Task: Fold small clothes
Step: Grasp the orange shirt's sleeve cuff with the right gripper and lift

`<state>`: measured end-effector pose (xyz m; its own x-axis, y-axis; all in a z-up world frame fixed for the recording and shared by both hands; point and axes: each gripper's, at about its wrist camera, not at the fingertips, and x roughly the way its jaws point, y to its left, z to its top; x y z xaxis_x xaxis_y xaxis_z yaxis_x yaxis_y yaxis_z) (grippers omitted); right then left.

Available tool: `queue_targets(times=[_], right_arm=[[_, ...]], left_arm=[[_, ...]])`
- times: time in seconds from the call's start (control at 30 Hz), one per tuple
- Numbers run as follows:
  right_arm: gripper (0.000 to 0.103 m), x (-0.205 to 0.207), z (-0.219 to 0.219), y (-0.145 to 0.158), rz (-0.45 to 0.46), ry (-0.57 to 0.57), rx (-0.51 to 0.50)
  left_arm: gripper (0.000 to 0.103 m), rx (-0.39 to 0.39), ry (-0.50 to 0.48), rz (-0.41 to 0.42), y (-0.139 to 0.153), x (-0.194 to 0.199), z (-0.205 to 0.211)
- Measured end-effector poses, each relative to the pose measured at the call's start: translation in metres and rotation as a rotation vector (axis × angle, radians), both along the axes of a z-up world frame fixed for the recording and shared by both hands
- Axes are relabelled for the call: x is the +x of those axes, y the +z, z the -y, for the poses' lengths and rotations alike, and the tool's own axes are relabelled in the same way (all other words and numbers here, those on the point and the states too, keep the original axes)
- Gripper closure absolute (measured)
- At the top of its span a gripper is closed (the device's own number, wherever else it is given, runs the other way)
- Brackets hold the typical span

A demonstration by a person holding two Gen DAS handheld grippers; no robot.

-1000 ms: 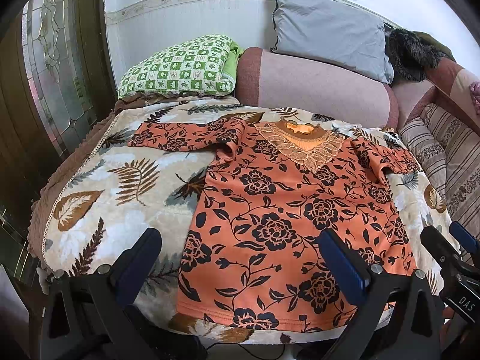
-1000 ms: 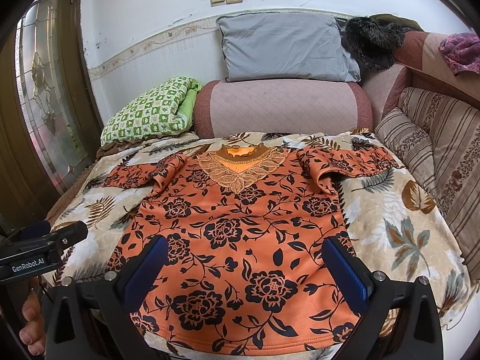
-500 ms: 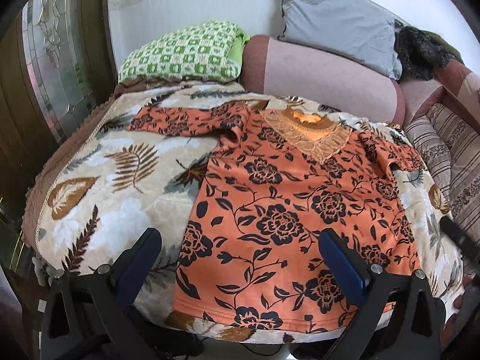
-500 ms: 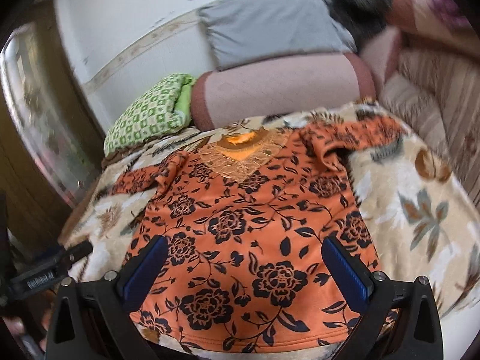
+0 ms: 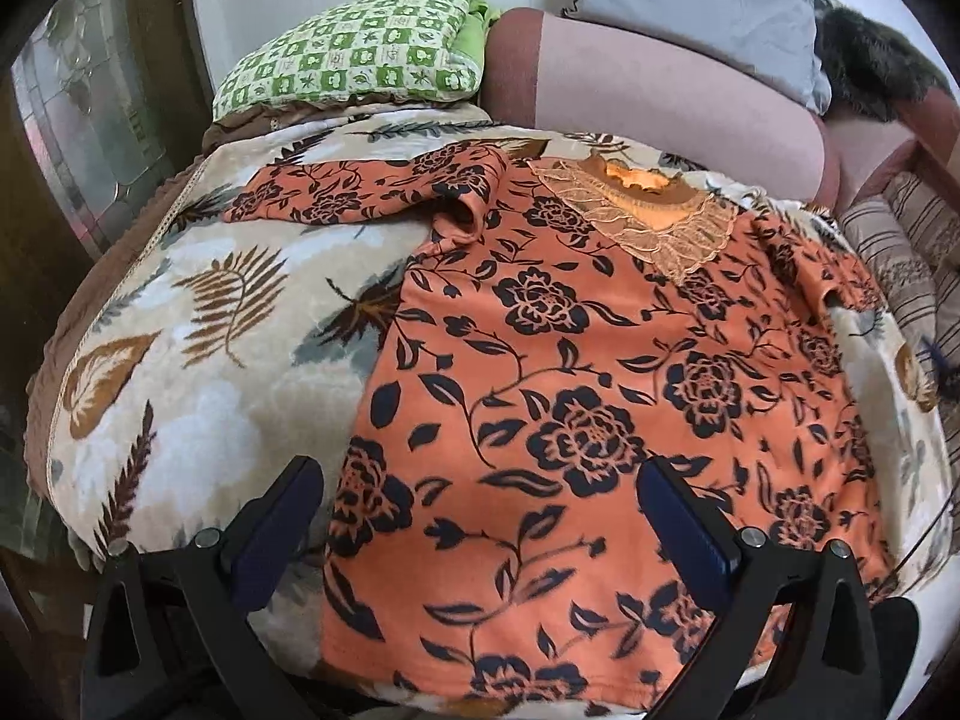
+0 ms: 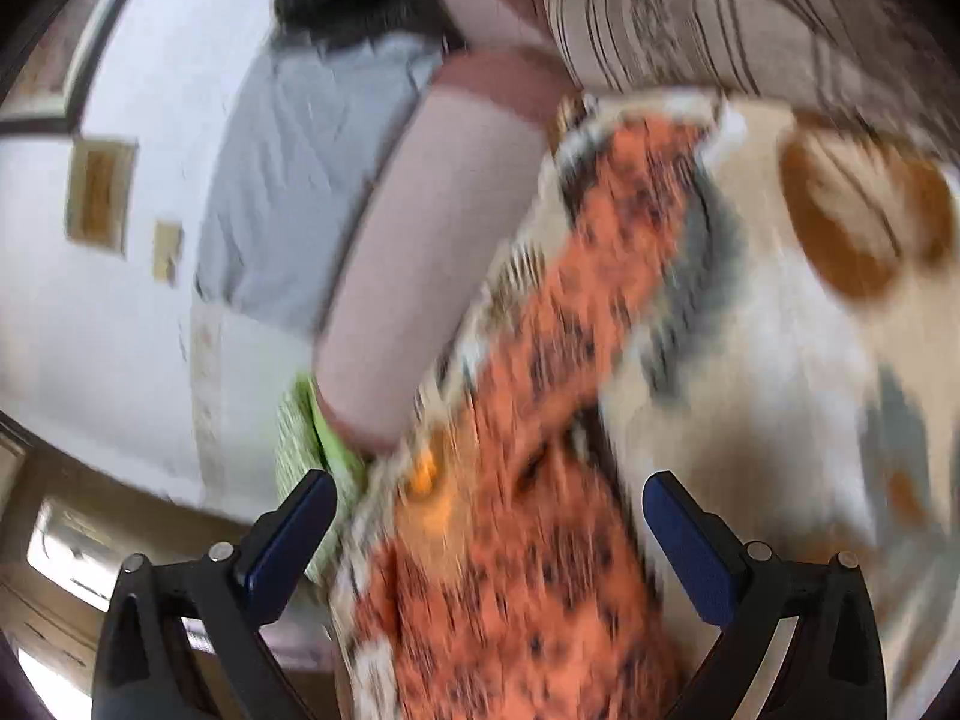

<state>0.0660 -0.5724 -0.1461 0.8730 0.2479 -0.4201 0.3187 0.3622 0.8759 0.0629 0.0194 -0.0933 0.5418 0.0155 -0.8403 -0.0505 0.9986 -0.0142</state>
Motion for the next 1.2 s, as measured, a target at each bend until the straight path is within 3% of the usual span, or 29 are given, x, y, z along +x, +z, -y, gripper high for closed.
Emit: queue_targets(times=[0.1,0.23,0.37,0.4,0.47,0.53,0.63,0.67,0.7,0.8,1.03,1.1,1.17,1.2], right_arm=[[0.000,0.038,0.032,0.005,0.020,-0.031,-0.125],[0.000,0.088,0.080,-0.040,-0.050,-0.050,-0.016],[0.006,0.114,0.107,-0.065,-0.070,-0.086,0.007],[0.008,0.123,0.112,-0.069,-0.110,-0.094,-0.002],[0.020,0.126,0.116,-0.081,-0.136,-0.103,0.007],[0.041,0.135,0.122,-0.089,-0.195,-0.112,0.007],[0.062,0.139,0.131,-0.095,-0.243,-0.149,0.004],[0.064,0.137,0.133,-0.095,-0.253,-0.170,0.023],[0.063,0.133,0.133,-0.096,-0.253,-0.197,0.048],[0.024,0.120,0.128,-0.088,-0.262,-0.218,0.019],[0.022,0.132,0.127,-0.091,-0.323,-0.207,-0.015],[0.022,0.144,0.130,-0.090,-0.325,-0.187,-0.070],[0.029,0.154,0.130,-0.086,-0.354,-0.166,-0.124],[0.055,0.160,0.129,-0.082,-0.383,-0.146,-0.166]], left_arm=[[0.000,0.025,0.003,-0.007,-0.007,0.016,0.000],[0.000,0.065,-0.005,-0.032,-0.023,0.034,0.008],[0.000,0.094,-0.011,-0.054,-0.035,0.044,0.012],[0.000,0.100,-0.010,-0.059,-0.038,0.047,0.012],[0.000,0.105,-0.002,-0.063,-0.040,0.051,0.011],[0.000,0.109,0.000,-0.070,-0.043,0.054,0.010],[0.000,0.115,0.000,-0.074,-0.047,0.056,0.009],[0.000,0.115,0.000,-0.074,-0.048,0.056,0.009],[0.000,0.115,-0.001,-0.074,-0.048,0.056,0.008],[0.000,0.115,-0.001,-0.067,-0.048,0.056,0.004],[0.000,0.103,-0.004,-0.077,-0.057,0.060,0.003],[0.000,0.105,-0.004,-0.077,-0.058,0.059,0.002],[0.000,0.106,0.005,-0.077,-0.057,0.058,-0.002],[0.000,0.105,0.008,-0.076,-0.057,0.057,-0.004]])
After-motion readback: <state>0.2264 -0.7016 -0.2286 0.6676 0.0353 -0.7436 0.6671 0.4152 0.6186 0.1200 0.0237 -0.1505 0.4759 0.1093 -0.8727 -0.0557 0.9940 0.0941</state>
